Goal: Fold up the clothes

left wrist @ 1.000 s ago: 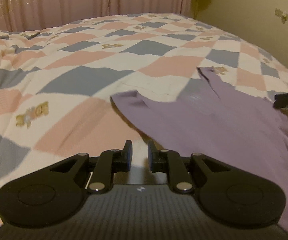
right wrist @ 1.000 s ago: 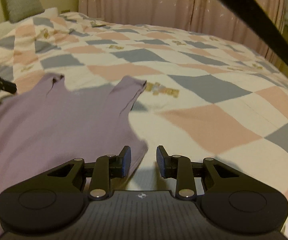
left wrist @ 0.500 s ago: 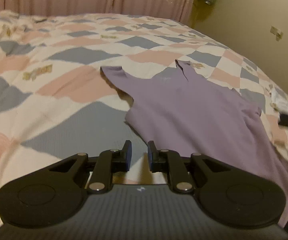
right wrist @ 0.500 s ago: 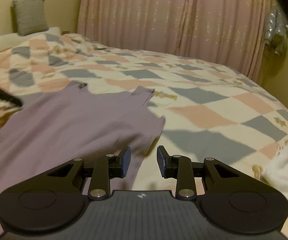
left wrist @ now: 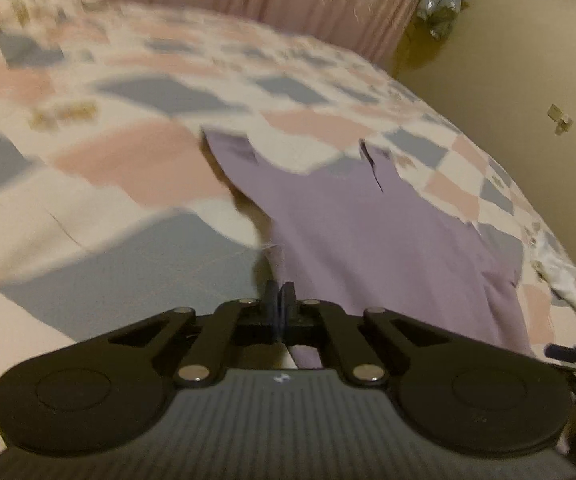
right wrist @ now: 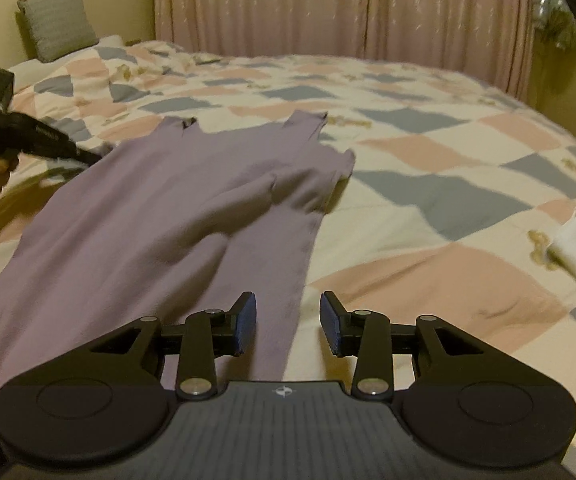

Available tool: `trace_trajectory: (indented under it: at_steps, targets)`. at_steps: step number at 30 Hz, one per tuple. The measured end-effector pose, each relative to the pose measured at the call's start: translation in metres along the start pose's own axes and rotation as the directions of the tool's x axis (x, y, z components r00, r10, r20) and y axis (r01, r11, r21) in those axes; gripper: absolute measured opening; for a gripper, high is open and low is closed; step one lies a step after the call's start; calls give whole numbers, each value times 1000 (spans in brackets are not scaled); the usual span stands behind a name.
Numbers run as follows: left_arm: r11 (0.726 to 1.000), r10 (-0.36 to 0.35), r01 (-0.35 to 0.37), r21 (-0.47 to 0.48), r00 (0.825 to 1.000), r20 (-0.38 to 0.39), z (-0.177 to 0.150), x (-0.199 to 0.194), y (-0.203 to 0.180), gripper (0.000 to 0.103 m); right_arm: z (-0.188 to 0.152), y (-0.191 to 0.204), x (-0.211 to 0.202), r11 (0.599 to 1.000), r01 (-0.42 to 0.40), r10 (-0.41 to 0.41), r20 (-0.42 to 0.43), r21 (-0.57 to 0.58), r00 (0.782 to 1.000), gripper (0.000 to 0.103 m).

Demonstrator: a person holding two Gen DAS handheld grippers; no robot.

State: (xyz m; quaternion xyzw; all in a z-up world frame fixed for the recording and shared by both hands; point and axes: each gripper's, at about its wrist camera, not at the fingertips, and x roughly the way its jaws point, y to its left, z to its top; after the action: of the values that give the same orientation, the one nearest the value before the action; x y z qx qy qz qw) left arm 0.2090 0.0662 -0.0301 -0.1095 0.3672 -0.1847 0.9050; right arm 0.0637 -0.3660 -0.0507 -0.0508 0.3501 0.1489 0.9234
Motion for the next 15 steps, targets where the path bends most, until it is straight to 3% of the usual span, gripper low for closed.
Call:
trace_trajectory:
  at_steps: [8, 12, 15]
  targets:
    - [997, 74, -74, -5, 997, -9, -1, -14, 22, 0, -11, -3, -2, 999, -23, 26, -54, 48, 998, 39]
    - [999, 11, -12, -37, 999, -33, -15, -27, 23, 3, -18, -4, -8, 997, -33, 38, -70, 75, 997, 40]
    - [997, -64, 61, -55, 996, -57, -31, -35, 14, 19, -23, -4, -13, 992, -52, 61, -78, 114, 995, 41]
